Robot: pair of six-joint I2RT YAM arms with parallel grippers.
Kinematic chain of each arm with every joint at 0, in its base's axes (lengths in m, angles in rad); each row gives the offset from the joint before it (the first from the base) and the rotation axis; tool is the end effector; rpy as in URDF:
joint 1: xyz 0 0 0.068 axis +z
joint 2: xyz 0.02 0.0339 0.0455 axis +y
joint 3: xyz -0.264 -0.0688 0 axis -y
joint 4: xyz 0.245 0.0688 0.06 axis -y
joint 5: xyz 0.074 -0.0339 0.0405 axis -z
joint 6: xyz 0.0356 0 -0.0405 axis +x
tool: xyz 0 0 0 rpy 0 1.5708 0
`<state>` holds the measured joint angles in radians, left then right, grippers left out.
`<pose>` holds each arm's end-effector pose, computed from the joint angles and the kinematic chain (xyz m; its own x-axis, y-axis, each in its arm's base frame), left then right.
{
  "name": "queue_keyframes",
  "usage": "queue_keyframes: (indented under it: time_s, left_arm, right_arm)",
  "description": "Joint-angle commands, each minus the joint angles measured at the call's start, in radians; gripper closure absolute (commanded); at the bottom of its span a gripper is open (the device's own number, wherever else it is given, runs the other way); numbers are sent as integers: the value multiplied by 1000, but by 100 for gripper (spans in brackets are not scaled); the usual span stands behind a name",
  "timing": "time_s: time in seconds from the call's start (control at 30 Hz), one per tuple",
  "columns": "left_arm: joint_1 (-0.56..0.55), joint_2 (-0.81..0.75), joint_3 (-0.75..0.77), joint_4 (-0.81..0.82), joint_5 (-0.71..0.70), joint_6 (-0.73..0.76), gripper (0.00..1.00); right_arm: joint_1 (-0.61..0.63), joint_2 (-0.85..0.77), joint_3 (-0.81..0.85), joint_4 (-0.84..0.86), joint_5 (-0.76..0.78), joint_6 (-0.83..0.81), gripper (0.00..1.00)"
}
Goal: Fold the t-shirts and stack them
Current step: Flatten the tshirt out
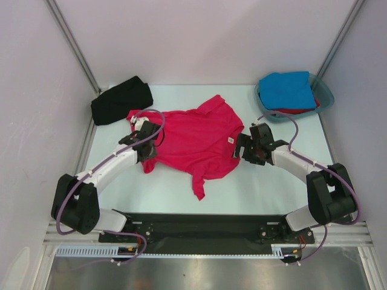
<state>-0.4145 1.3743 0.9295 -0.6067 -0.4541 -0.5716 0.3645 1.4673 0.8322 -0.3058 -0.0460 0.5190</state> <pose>0.2516 -0.0937 0.2291 -0.7563 -0.1984 -0.6234 -0.2931 0.9547 0.0518 0.2704 0.1049 0.1905 -0.8448 0.2080 -0.4931 0.0433 0.9449 0.3244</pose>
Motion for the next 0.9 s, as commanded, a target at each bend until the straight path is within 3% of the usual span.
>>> queue_keyframes:
  time_s: [0.0, 0.27, 0.37, 0.47, 0.6, 0.7, 0.87]
  left_arm:
    - [11, -44, 15, -25, -49, -22, 91]
    - [26, -86, 5, -44, -58, -25, 87]
    - [31, -101, -6, -38, -57, -24, 99]
    - [34, -113, -15, -27, -43, -13, 96]
    - [37, -129, -26, -27, -64, -20, 100]
    - [52, -165, -34, -74, -119, -94, 100]
    - [63, -282, -8, -298, -372, -361, 95]
  right_arm:
    - [2, 7, 27, 16, -14, -14, 5]
    - [2, 8, 30, 14, -15, -11, 5]
    - [4, 8, 28, 16, -15, -8, 6]
    - [4, 8, 28, 13, -15, -10, 6]
    - [5, 8, 31, 11, -15, -10, 6]
    - [5, 10, 35, 10, -15, -13, 6]
    - [5, 24, 42, 11, -25, -14, 6]
